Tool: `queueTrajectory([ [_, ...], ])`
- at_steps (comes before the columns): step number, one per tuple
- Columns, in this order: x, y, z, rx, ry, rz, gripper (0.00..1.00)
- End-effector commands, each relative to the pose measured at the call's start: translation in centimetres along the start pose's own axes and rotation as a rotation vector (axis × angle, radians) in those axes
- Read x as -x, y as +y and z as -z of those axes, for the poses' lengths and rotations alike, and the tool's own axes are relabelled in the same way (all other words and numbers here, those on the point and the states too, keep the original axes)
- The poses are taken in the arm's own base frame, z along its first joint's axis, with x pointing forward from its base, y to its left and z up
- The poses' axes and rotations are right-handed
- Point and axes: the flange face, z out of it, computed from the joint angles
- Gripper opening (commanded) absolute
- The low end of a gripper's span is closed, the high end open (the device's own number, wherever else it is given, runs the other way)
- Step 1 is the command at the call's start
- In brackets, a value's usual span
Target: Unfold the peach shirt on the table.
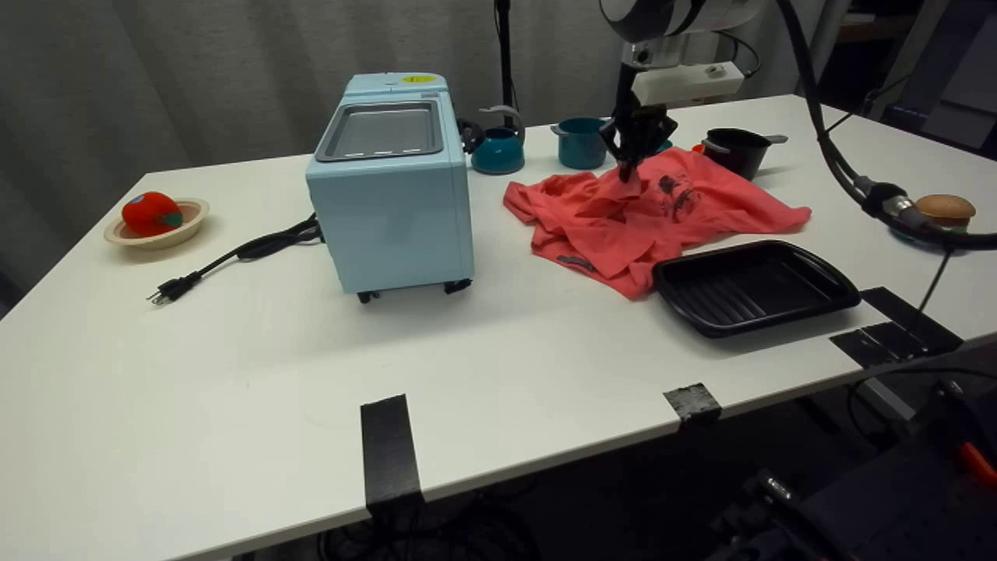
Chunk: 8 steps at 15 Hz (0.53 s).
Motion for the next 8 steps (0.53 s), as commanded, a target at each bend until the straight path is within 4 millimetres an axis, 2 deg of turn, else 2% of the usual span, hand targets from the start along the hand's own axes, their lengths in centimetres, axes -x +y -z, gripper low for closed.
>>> queueTrajectory([
  [1, 5.3, 1.8, 5.8, -0.005, -0.056, 0.007, 0.01],
  [5, 10.4, 5.3, 10.6, 0.016, -0.120, -0.032, 0.01],
  [8, 13.9, 9.1, 14.0, 0.027, -0.147, -0.096, 0.01],
])
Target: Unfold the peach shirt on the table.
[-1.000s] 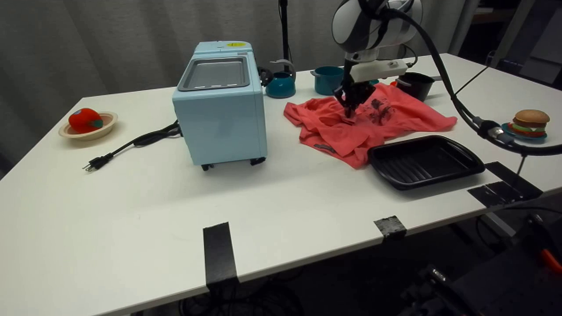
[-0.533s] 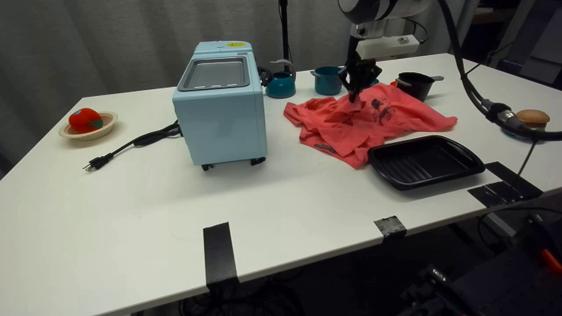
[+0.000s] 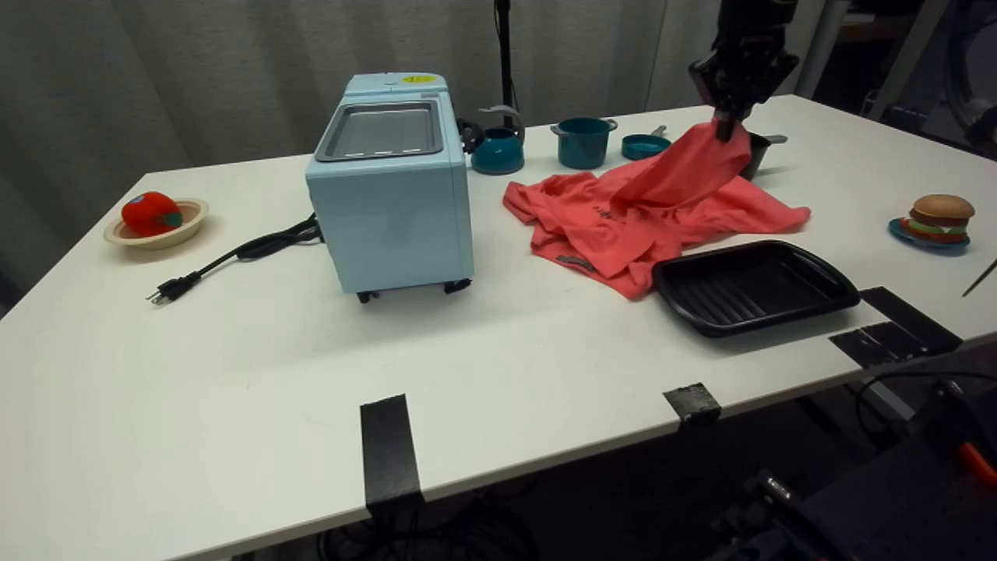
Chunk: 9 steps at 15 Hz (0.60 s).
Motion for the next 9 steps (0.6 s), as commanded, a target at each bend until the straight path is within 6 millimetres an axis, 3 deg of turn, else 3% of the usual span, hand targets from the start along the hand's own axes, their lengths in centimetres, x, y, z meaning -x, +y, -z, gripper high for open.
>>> queueTrajectory([
  [1, 5.6, 5.4, 3.9, 0.036, 0.006, -0.053, 0.01],
  [5, 9.1, 12.5, 8.2, 0.143, 0.106, -0.146, 0.01],
  [8, 10.7, 16.8, 9.6, 0.174, 0.132, -0.220, 0.01],
  [9, 11.3, 17.7, 9.8, 0.177, 0.134, -0.242, 0.30],
])
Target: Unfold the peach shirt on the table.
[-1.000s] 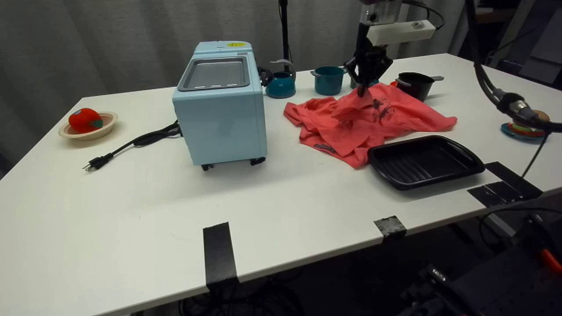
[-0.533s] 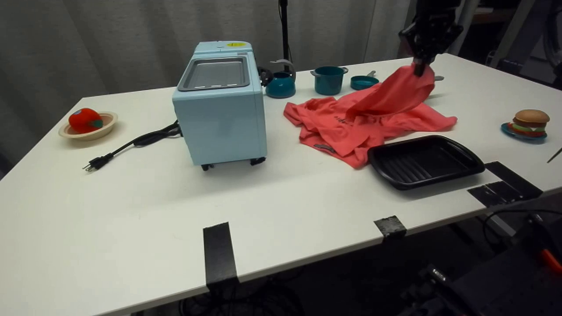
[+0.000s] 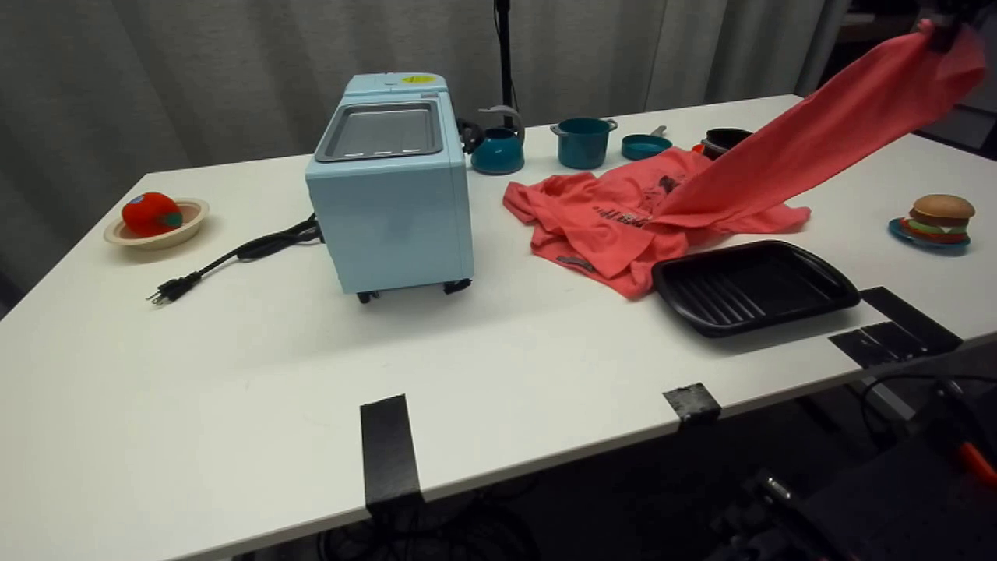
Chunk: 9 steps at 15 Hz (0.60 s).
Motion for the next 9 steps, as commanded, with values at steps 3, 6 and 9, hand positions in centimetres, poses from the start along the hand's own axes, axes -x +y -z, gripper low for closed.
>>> queueTrajectory([
  [3, 2.0, 4.3, 0.4, 0.034, 0.016, -0.091, 0.45],
  [6, 1.8, 4.1, 1.0, 0.033, 0.058, -0.082, 0.68],
  [9, 1.1, 2.4, 2.4, 0.011, 0.136, -0.048, 0.92],
])
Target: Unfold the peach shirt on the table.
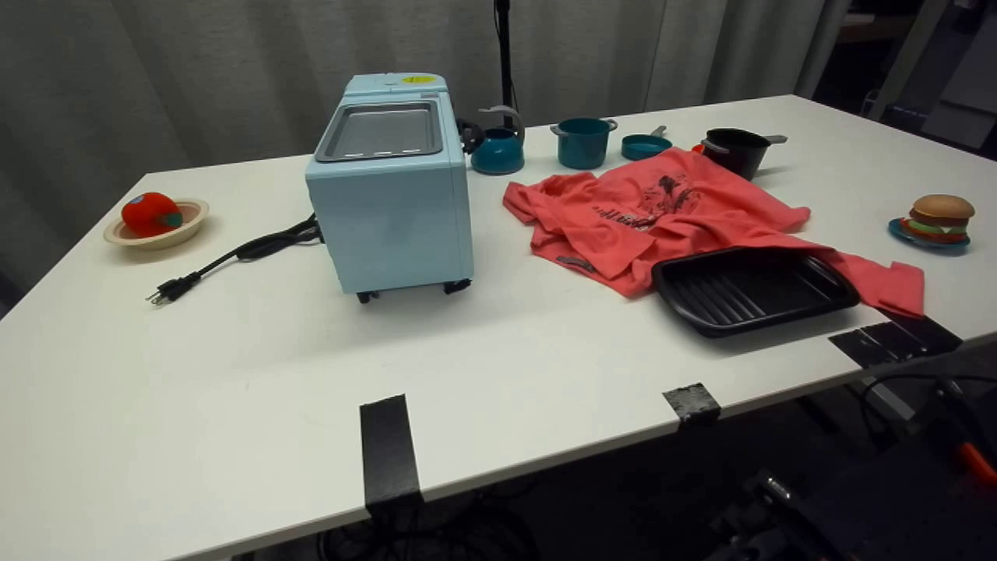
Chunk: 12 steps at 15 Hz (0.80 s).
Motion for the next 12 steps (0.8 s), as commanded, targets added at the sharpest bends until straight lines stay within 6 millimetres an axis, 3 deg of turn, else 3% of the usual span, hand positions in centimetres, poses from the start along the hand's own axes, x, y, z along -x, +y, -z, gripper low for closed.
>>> queueTrajectory([
  [1, 0.1, -2.1, 2.1, -0.027, 0.112, 0.034, 0.98],
  [6, -0.9, -7.9, 4.5, -0.081, 0.240, 0.128, 1.00],
  [12, 0.4, -16.1, 5.8, -0.179, 0.272, 0.255, 1.00],
])
